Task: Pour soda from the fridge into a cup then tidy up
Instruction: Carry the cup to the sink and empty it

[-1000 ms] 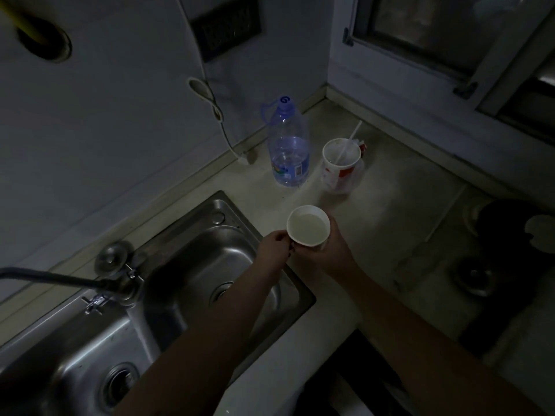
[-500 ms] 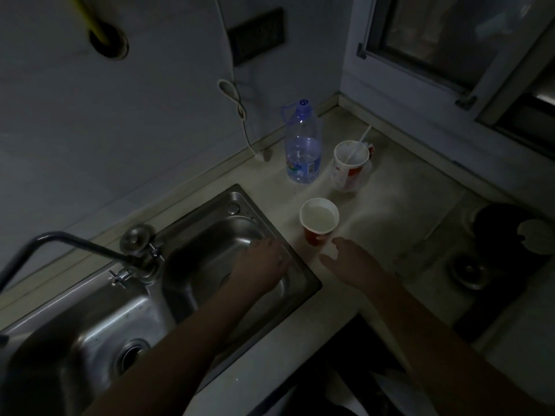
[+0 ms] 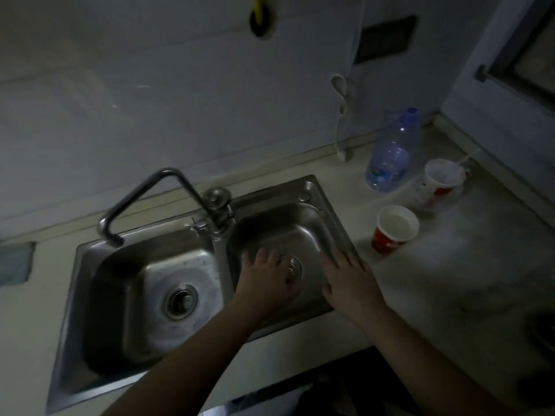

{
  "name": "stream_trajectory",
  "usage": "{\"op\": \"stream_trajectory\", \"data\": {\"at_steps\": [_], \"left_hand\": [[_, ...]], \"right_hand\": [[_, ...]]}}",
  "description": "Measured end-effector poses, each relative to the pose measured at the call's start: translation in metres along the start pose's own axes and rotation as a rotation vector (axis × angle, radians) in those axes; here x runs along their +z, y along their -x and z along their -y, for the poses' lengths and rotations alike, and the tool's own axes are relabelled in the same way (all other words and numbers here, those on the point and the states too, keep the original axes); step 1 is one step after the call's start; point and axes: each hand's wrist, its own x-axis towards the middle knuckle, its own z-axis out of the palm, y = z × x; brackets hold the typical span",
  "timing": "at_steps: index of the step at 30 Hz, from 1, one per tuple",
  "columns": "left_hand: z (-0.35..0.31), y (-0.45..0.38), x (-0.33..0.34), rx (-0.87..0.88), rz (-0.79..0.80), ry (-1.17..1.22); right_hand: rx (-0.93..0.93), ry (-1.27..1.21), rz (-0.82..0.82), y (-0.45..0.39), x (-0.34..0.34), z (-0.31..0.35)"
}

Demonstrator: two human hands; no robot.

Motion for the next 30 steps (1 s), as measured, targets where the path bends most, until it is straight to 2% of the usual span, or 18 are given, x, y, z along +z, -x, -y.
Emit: {"op": "stream_trajectory", "data": {"at_steps": [6, 9, 11, 18, 24, 30], "left_hand": [[0.063, 0.072, 0.01, -0.12, -0.056, 0.006], [0.091, 0.112, 0.014, -0.189, -0.009, 0.039], [0.111, 0.142, 0.022, -0.23, 0.002, 0.045], [0.185, 0.258, 0.042, -0.396, -0.107, 0.138], [0.25, 0.357, 0.062, -0.577, -0.094, 0.187], [0.293, 0.427, 0.074, -0.719, -0.098, 0.221]], "right_hand": [[-0.098, -0.003, -0.008, -0.003, -0.004, 0.076], [-0.178, 0.0, 0.021, 0.003, -0.003, 0.121], [-0.23, 0.017, 0.027, 0.011, -0.003, 0.154], [-0.399, 0.09, 0.069, 0.05, 0.017, 0.286], [-0.532, 0.103, 0.096, 0.074, 0.036, 0.399], [-0.642, 0.143, 0.122, 0.092, 0.041, 0.479]]}}
